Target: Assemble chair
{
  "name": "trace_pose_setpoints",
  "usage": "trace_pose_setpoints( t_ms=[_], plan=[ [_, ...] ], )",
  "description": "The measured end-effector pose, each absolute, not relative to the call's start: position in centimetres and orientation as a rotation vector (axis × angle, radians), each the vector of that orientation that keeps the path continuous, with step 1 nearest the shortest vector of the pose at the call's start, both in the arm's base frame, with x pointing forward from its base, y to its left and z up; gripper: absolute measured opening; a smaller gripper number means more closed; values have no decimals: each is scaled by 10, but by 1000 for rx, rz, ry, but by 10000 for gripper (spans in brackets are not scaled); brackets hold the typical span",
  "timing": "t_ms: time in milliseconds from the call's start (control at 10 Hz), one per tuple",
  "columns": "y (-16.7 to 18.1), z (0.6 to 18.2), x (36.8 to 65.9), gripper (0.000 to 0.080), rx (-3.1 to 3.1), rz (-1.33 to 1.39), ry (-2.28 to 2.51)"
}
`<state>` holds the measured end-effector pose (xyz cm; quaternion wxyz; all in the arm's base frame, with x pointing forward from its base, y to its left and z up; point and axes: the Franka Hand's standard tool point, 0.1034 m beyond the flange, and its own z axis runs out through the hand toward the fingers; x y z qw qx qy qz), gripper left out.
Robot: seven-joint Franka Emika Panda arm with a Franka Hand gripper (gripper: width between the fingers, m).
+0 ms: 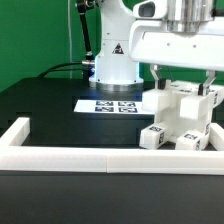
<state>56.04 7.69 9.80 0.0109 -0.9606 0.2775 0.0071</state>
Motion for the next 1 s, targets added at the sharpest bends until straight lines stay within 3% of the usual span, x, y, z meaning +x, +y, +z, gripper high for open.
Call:
trace_pose_setpoints(
  t_ms=[700, 900, 1000],
  plan=[
    [75, 101, 586, 649, -3007, -150, 747],
    [79, 114, 583, 649, -3003, -87, 758],
    [80, 134, 579, 649, -2982, -33, 804]
  ],
)
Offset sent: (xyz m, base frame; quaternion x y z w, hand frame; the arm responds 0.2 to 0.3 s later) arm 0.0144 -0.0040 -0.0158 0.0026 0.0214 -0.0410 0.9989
